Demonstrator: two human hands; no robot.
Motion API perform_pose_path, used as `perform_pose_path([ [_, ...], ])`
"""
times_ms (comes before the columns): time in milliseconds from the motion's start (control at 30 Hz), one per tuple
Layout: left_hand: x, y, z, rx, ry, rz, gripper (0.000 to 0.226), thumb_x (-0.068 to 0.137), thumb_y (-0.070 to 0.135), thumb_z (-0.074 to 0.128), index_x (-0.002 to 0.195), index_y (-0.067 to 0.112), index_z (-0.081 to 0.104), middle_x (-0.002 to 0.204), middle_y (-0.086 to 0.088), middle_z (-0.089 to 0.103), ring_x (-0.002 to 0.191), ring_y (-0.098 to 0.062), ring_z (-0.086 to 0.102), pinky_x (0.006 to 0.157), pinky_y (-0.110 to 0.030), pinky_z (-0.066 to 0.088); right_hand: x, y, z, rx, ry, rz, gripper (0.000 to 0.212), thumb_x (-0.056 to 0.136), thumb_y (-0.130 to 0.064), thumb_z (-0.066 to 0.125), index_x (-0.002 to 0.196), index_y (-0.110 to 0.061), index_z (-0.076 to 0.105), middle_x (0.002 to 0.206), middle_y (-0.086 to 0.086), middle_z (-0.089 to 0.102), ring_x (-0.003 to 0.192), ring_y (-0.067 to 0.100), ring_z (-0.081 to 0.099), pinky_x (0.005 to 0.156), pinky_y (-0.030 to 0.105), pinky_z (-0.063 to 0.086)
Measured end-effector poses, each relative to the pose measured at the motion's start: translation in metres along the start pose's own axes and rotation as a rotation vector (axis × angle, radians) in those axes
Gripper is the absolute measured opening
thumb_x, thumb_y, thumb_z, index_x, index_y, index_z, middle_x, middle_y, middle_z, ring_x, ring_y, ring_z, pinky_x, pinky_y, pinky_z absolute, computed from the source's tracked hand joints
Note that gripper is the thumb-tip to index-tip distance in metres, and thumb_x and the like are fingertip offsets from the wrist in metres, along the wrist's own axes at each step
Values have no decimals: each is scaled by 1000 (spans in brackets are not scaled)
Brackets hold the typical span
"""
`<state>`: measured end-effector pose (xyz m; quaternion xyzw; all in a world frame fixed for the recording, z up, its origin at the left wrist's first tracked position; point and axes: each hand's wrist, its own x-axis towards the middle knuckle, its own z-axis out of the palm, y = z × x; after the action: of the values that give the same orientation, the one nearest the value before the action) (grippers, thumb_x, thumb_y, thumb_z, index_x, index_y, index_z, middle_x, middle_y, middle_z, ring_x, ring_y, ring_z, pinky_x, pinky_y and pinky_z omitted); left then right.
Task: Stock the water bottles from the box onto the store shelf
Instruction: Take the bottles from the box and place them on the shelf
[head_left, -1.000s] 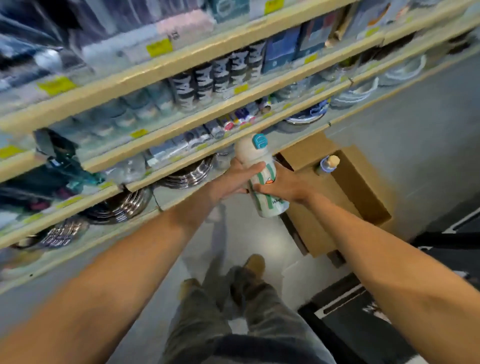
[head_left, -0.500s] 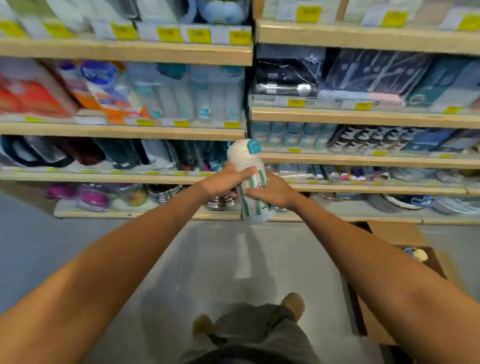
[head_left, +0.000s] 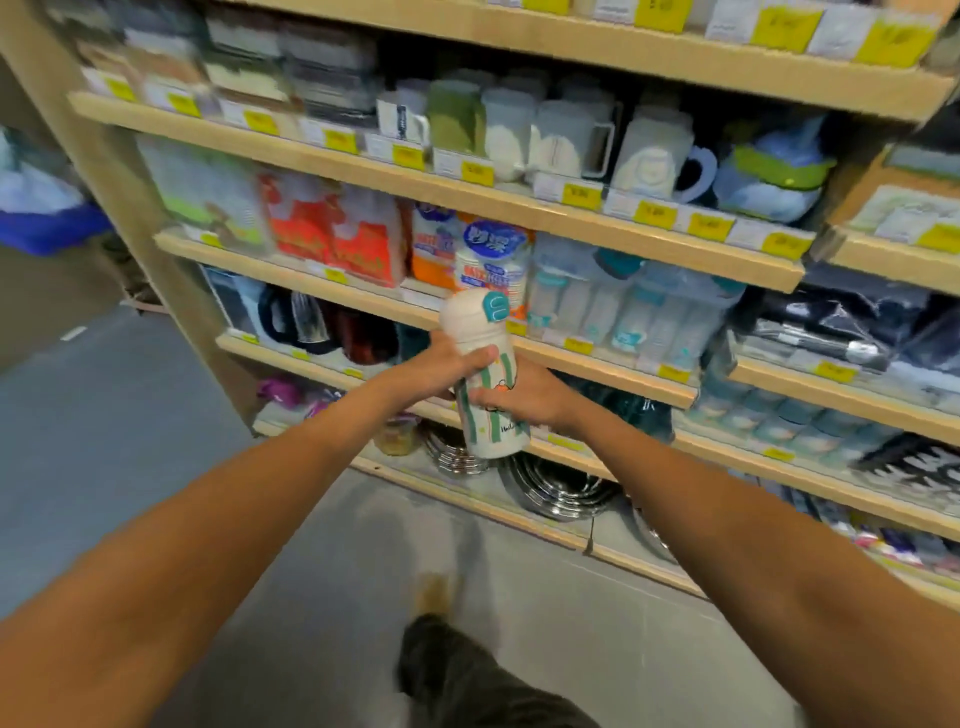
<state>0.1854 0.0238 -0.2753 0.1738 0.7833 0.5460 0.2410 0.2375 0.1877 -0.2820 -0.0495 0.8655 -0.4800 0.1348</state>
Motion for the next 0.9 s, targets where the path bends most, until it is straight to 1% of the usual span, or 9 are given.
perform_pose_path([
  [100, -7, -10, -50, 4, 57, 35, 64, 89, 40, 61, 142, 13, 37, 139, -8, 50, 127, -20, 50, 108, -39, 40, 52, -22, 30, 3, -64, -62, 44, 70, -45, 71, 110, -27, 63, 101, -2, 73, 92, 15, 70, 84, 45, 57],
  [133, -3, -19, -73, 9, 79, 45, 62, 88, 39, 60, 140, 13, 39, 138, -8, 52, 126, -20, 50, 109, -38, 40, 73, -34, 42, 12, -71, -68, 42, 73, -42, 72, 110, -26, 63, 101, -2, 73, 92, 14, 70, 84, 44, 57],
  [233, 3, -37, -131, 23, 146, 48, 50, 88, 35, 59, 133, 15, 46, 129, -5, 58, 120, -18, 56, 103, -36, 46, 127, -58, 67, 53, -104, -87, 30, 79, -26, 71, 108, -21, 63, 99, -1, 73, 89, 12, 70, 80, 33, 58],
  [300, 8, -48, -173, 16, 194, 50, 36, 94, 23, 57, 128, 17, 48, 123, -2, 60, 113, -14, 58, 96, -27, 49, 169, -79, 86, 64, -144, -103, 26, 81, -21, 70, 106, -20, 64, 99, 2, 73, 89, 13, 70, 77, 29, 57],
  [433, 18, -68, -248, 61, 264, -2, 40, 94, 16, 56, 133, 9, 46, 121, -3, 59, 112, -15, 57, 97, -28, 49, 240, -109, 124, 111, -176, -106, 25, 80, -19, 71, 104, -16, 63, 98, 7, 72, 91, 20, 70, 79, 35, 56],
  [533, 30, -88, -305, 95, 297, -33, 41, 94, 18, 57, 133, 10, 46, 120, -2, 60, 113, -16, 57, 99, -29, 48, 292, -131, 153, 141, -207, -76, 26, 79, -21, 71, 103, -19, 64, 94, 1, 73, 87, 12, 70, 73, 26, 55],
  [667, 32, -105, -355, 154, 393, -30, 37, 92, 28, 59, 127, 18, 52, 109, 8, 62, 101, -8, 59, 85, -10, 48, 333, -158, 177, 153, -227, -62, 16, 81, -20, 67, 96, -25, 65, 88, -6, 72, 79, 0, 68, 63, 13, 48],
  [800, 39, -127, -410, 140, 464, -101, 70, 72, 66, 62, 129, 27, 48, 118, 9, 64, 107, -9, 62, 93, -29, 50, 371, -188, 195, 135, -227, -66, 16, 82, -22, 68, 96, -28, 63, 89, -8, 71, 79, 1, 67, 67, 17, 49],
  [900, 49, -128, -446, 124, 494, -84, 77, 71, 66, 65, 130, 22, 46, 119, 8, 63, 107, -9, 62, 90, -28, 50, 398, -213, 202, 99, -172, -96, 17, 82, -23, 70, 94, -30, 60, 90, -8, 70, 80, 3, 66, 68, 20, 49],
])
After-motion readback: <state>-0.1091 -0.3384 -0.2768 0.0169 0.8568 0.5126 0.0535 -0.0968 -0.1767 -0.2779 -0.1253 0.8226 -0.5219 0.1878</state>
